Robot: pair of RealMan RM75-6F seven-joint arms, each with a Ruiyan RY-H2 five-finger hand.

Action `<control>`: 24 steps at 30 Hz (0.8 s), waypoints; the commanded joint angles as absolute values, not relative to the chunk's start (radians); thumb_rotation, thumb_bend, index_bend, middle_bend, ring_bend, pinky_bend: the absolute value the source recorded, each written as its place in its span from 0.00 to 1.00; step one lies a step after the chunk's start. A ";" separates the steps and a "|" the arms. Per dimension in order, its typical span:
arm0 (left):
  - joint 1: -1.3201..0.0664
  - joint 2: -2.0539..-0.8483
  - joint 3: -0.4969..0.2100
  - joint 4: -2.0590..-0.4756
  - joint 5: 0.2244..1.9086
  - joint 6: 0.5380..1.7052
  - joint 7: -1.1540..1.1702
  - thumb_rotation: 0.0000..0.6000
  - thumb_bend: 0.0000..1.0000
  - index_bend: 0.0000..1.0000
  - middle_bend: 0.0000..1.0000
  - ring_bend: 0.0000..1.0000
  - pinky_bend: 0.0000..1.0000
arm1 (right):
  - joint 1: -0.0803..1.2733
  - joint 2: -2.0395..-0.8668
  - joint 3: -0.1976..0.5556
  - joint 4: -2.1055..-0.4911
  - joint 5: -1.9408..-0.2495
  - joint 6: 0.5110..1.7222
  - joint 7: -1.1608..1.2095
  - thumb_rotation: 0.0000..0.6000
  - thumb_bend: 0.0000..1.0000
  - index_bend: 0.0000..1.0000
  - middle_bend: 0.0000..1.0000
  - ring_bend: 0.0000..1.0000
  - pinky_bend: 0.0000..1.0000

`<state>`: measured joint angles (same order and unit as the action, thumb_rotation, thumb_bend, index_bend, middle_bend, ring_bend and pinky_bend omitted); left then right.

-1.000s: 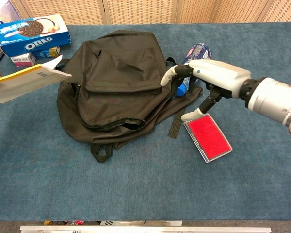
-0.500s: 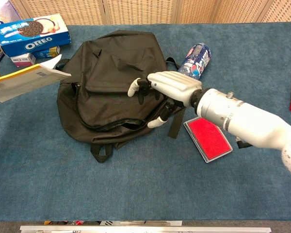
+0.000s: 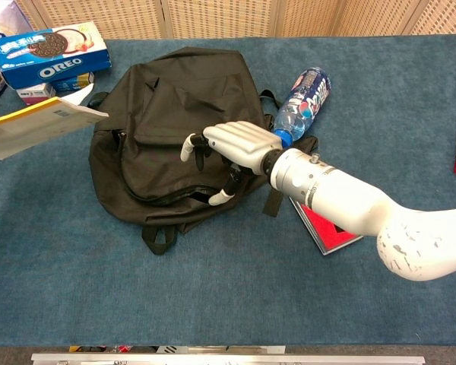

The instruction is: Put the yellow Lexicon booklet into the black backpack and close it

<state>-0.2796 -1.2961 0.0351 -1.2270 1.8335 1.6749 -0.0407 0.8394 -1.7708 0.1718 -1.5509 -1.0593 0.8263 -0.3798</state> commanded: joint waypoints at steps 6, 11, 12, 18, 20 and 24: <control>-0.280 -1.298 0.033 -1.223 1.833 1.674 -0.044 1.00 0.36 0.77 0.67 0.52 0.57 | 0.863 -1.809 0.187 -1.495 -1.042 0.836 -0.383 1.00 0.32 0.34 0.45 0.30 0.41; -0.281 -1.300 0.032 -1.220 1.832 1.673 -0.047 1.00 0.36 0.77 0.67 0.52 0.57 | 0.871 -1.814 0.191 -1.476 -1.031 0.835 -0.382 1.00 0.50 0.36 0.45 0.30 0.41; -0.281 -1.300 0.032 -1.219 1.831 1.672 -0.047 1.00 0.36 0.77 0.67 0.52 0.57 | 0.871 -1.815 0.192 -1.474 -1.030 0.835 -0.382 1.00 0.53 0.37 0.46 0.31 0.41; -0.286 -1.298 0.030 -1.206 1.831 1.671 -0.060 1.00 0.36 0.77 0.67 0.52 0.57 | 0.881 -1.826 0.225 -1.422 -1.010 0.855 -0.369 1.00 0.66 0.62 0.57 0.43 0.58; -0.289 -1.295 0.029 -1.202 1.833 1.671 -0.065 1.00 0.36 0.77 0.67 0.52 0.57 | 0.889 -1.831 0.241 -1.400 -0.986 0.851 -0.371 1.00 0.71 0.69 0.61 0.49 0.68; -0.294 -1.291 0.031 -1.194 1.843 1.678 -0.081 1.00 0.36 0.77 0.67 0.52 0.57 | 0.909 -1.840 0.273 -1.379 -0.939 0.856 -0.391 1.00 0.78 0.72 0.64 0.55 0.77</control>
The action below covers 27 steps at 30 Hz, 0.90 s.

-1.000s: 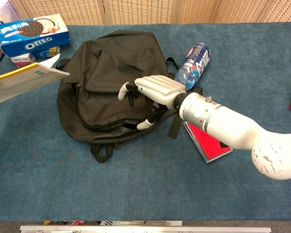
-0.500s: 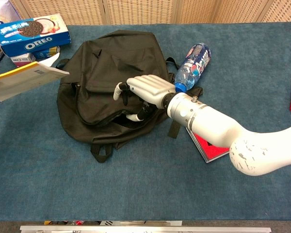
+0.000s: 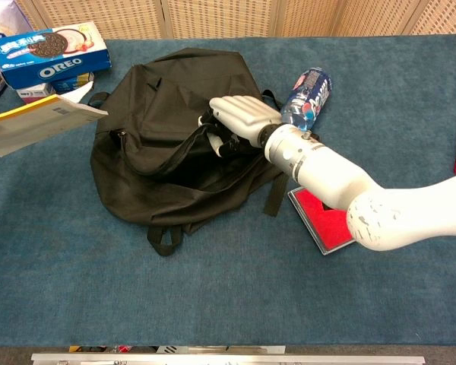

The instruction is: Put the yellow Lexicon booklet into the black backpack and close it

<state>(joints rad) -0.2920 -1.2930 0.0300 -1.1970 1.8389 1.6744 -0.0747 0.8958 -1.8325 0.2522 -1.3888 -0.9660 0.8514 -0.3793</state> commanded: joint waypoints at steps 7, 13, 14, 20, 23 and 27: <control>-0.304 -1.268 0.040 -1.210 1.881 1.709 -0.117 1.00 0.36 0.77 0.67 0.52 0.57 | 0.939 -1.865 0.344 -1.371 -0.855 0.896 -0.409 1.00 0.83 0.74 0.67 0.62 0.85; -0.317 -1.252 0.048 -1.230 1.910 1.717 -0.140 1.00 0.36 0.78 0.67 0.52 0.57 | 0.954 -1.901 0.406 -1.375 -0.808 0.967 -0.401 1.00 0.86 0.74 0.67 0.63 0.86; -0.320 -1.250 0.051 -1.231 1.915 1.715 -0.139 1.00 0.36 0.78 0.67 0.52 0.57 | 0.955 -1.907 0.415 -1.375 -0.808 0.987 -0.401 1.00 0.86 0.74 0.67 0.63 0.86; -0.326 -1.240 0.063 -1.242 1.942 1.720 -0.139 1.00 0.36 0.78 0.67 0.52 0.57 | 0.954 -1.936 0.452 -1.364 -0.802 1.074 -0.398 1.00 0.86 0.74 0.67 0.63 0.86; -0.329 -1.236 0.070 -1.250 1.957 1.726 -0.148 1.00 0.36 0.78 0.67 0.52 0.57 | 0.955 -1.953 0.464 -1.355 -0.808 1.111 -0.396 1.00 0.86 0.74 0.67 0.64 0.87; -0.335 -1.229 0.082 -1.260 1.984 1.729 -0.144 1.00 0.36 0.78 0.67 0.52 0.57 | 0.958 -1.977 0.481 -1.342 -0.820 1.148 -0.384 1.00 0.86 0.74 0.67 0.64 0.87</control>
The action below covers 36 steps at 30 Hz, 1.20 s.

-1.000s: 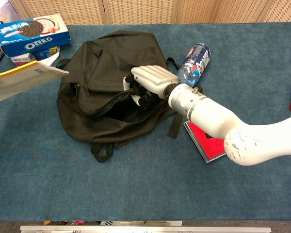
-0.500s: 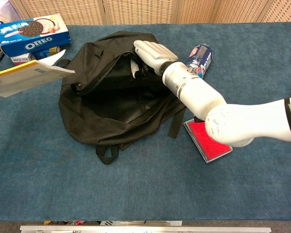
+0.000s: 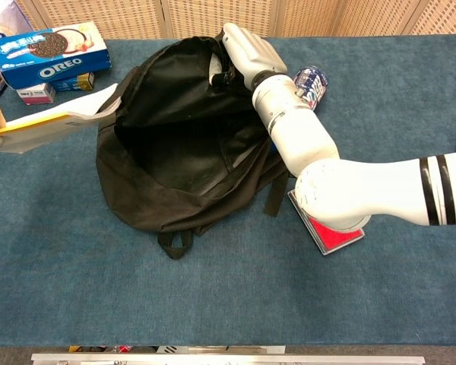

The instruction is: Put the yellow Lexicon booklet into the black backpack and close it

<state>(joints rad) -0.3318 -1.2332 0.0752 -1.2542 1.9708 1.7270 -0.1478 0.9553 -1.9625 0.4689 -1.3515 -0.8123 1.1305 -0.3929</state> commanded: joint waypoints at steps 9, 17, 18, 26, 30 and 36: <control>-0.358 -1.230 0.086 -1.274 2.011 1.715 -0.141 1.00 0.36 0.78 0.67 0.52 0.57 | 0.978 -2.035 0.539 -1.306 -0.816 1.180 -0.345 1.00 0.86 0.74 0.67 0.65 0.88; -0.412 -1.268 0.067 -1.278 2.022 1.669 -0.145 1.00 0.36 0.78 0.67 0.52 0.57 | 0.994 -2.051 0.578 -1.319 -0.801 1.167 -0.318 1.00 0.86 0.74 0.67 0.65 0.88; -0.418 -1.273 0.065 -1.277 2.021 1.663 -0.147 1.00 0.36 0.78 0.67 0.52 0.57 | 0.995 -2.051 0.582 -1.323 -0.798 1.165 -0.317 1.00 0.86 0.74 0.67 0.65 0.88; -0.462 -1.335 0.050 -1.249 2.017 1.621 -0.141 1.00 0.36 0.78 0.68 0.52 0.57 | 1.013 -2.053 0.627 -1.343 -0.762 1.157 -0.310 1.00 0.86 0.74 0.67 0.65 0.88; -0.479 -1.362 0.041 -1.247 2.008 1.608 -0.137 1.00 0.36 0.78 0.67 0.52 0.57 | 1.017 -2.047 0.643 -1.357 -0.737 1.148 -0.307 1.00 0.87 0.74 0.67 0.65 0.88; -0.499 -1.404 0.030 -1.247 1.993 1.582 -0.109 1.00 0.36 0.78 0.67 0.52 0.57 | 1.027 -2.039 0.664 -1.370 -0.711 1.146 -0.304 1.00 0.86 0.74 0.67 0.65 0.88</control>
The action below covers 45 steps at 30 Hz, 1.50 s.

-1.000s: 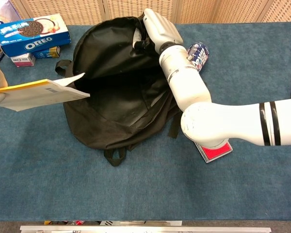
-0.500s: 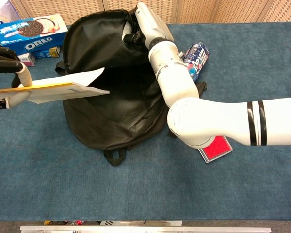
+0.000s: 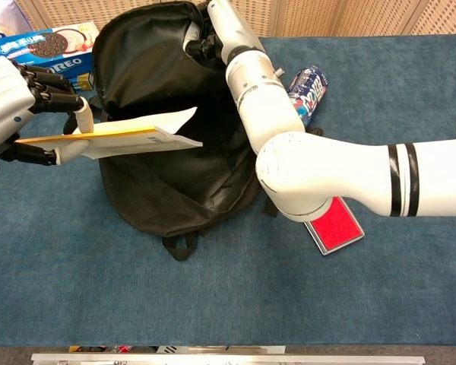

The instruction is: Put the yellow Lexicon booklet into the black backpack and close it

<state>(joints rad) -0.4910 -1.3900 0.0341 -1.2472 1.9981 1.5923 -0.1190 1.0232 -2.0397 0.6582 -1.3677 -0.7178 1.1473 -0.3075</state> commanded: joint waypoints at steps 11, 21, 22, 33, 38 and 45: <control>-0.538 -1.487 0.015 -1.237 1.973 1.537 -0.057 1.00 0.36 0.78 0.67 0.52 0.57 | 1.066 -2.047 0.712 -1.363 -0.662 1.143 -0.279 1.00 0.87 0.74 0.67 0.65 0.88; -0.568 -1.548 -0.017 -1.216 1.933 1.517 -0.024 1.00 0.36 0.78 0.67 0.52 0.57 | 1.082 -2.044 0.736 -1.383 -0.627 1.147 -0.254 1.00 0.86 0.74 0.67 0.65 0.88; -0.570 -1.555 -0.020 -1.214 1.931 1.520 -0.022 1.00 0.36 0.78 0.67 0.52 0.57 | 1.086 -2.044 0.741 -1.383 -0.622 1.148 -0.250 1.00 0.86 0.74 0.67 0.65 0.88; -0.604 -1.598 -0.049 -1.194 1.912 1.521 0.012 1.00 0.36 0.78 0.67 0.52 0.57 | 1.118 -2.054 0.772 -1.363 -0.578 1.147 -0.221 1.00 0.86 0.74 0.67 0.66 0.88; -0.614 -1.647 -0.051 -1.139 1.891 1.501 0.034 1.00 0.36 0.78 0.67 0.52 0.57 | 1.126 -2.057 0.780 -1.370 -0.554 1.147 -0.210 1.00 0.87 0.74 0.67 0.66 0.88; -0.622 -1.698 -0.044 -1.070 1.863 1.479 0.037 1.00 0.36 0.78 0.67 0.52 0.57 | 1.133 -2.051 0.785 -1.376 -0.529 1.147 -0.207 1.00 0.86 0.74 0.67 0.66 0.88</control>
